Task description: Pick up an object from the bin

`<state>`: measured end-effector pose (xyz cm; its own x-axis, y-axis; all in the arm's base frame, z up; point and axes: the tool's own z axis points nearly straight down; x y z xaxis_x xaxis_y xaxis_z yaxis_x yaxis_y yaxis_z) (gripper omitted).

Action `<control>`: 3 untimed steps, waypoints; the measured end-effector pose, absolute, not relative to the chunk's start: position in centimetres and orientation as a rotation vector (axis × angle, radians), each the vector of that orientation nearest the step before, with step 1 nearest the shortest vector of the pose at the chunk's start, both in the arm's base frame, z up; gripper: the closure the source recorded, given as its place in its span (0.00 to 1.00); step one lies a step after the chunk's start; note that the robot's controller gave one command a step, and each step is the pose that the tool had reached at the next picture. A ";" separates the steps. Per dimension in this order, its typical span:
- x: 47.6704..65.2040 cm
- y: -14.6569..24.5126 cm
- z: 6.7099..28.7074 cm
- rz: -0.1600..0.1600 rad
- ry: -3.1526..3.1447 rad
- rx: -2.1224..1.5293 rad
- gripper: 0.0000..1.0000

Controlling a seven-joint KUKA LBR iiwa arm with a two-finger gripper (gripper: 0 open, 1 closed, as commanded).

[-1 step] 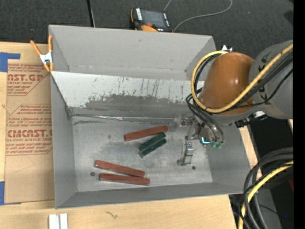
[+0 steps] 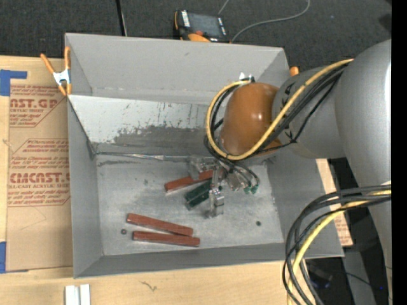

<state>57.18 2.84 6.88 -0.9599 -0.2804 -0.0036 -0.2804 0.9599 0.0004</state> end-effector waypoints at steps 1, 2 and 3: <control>56.3 3.9 10.2 0.002 3.107 -0.436 0.00; 56.8 2.9 10.0 0.002 3.114 -0.393 0.00; 58.2 3.2 6.9 0.004 3.117 -0.345 0.00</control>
Offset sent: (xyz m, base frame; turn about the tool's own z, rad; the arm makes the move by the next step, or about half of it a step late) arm -0.0098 0.0088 0.0312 0.0063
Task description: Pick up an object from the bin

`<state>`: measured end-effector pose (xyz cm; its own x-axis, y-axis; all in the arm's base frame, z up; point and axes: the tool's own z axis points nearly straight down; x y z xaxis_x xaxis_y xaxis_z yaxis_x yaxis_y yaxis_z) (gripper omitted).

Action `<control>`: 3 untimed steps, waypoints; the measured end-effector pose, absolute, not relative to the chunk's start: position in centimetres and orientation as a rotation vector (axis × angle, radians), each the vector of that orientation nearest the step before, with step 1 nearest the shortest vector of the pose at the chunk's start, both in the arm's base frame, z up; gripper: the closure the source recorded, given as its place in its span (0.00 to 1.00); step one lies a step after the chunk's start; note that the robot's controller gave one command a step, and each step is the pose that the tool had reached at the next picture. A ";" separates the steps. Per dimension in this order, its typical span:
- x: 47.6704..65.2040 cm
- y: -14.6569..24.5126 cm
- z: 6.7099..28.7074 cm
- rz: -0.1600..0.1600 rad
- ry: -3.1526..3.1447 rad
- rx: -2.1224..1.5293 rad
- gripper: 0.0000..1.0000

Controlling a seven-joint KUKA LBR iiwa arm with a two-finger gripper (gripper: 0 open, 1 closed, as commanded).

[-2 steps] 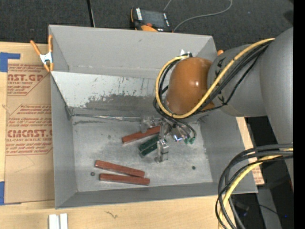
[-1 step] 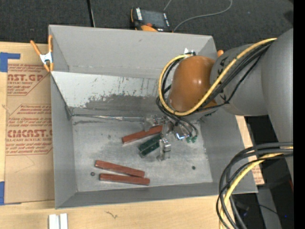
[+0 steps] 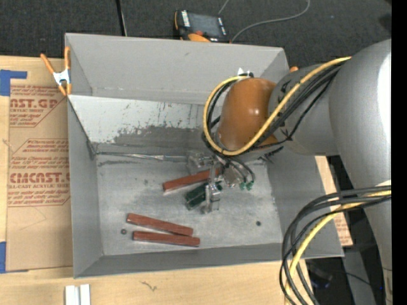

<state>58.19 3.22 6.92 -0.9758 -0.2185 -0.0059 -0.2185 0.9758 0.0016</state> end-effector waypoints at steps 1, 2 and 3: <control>58.3 3.3 7.0 0.002 3.117 -0.345 0.00; 58.4 3.3 7.3 0.002 3.120 -0.346 1.00; 58.5 3.4 8.2 0.001 3.118 -0.346 1.00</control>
Offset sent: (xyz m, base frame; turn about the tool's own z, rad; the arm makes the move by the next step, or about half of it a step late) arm 0.0000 0.0000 0.0000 0.0000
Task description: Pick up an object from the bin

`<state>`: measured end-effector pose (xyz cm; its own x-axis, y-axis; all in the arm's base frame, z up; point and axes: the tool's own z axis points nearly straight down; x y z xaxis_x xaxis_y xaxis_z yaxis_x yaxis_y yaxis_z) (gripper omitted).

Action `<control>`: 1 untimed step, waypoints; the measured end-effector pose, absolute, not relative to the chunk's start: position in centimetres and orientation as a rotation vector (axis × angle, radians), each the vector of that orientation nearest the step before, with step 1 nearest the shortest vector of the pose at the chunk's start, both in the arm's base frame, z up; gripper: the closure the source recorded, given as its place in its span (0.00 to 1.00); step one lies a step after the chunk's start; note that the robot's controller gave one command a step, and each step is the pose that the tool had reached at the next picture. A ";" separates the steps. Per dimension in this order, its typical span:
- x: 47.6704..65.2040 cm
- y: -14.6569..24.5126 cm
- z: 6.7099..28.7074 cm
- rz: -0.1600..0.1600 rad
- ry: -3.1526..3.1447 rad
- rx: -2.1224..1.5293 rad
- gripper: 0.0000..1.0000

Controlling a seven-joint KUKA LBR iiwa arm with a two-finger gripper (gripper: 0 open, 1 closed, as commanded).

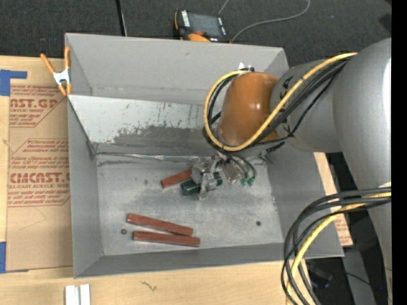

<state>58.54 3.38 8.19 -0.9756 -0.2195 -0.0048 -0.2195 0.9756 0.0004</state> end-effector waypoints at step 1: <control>58.7 3.4 13.8 -0.001 3.114 -0.347 1.00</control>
Offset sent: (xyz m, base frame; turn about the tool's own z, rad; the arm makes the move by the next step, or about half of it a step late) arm 0.0000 -0.0002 0.0528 0.0000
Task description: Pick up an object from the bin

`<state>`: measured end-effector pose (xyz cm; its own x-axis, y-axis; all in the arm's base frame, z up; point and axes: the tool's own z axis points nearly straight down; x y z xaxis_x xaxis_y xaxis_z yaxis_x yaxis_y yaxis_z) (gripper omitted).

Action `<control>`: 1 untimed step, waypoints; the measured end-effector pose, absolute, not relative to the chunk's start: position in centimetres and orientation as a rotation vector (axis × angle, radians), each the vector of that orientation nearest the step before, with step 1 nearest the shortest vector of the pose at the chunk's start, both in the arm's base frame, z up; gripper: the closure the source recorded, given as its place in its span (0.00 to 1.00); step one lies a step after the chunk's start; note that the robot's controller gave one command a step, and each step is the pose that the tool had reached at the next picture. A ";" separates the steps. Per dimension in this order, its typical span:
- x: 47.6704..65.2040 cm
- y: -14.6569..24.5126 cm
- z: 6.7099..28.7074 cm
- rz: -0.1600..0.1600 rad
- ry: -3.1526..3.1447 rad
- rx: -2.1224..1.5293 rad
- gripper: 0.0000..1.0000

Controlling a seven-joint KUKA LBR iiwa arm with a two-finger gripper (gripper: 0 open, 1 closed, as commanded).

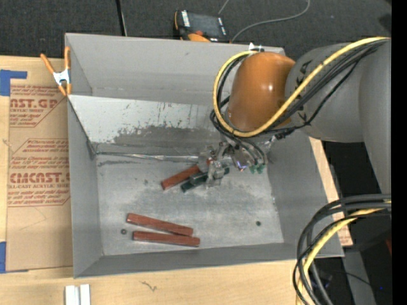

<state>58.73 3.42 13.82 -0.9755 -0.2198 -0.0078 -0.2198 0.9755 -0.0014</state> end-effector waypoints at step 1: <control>58.9 3.5 18.8 -0.001 3.114 -0.347 1.00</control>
Offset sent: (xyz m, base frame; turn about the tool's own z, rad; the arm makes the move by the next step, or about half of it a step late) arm 0.0001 -0.0001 0.0463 0.0000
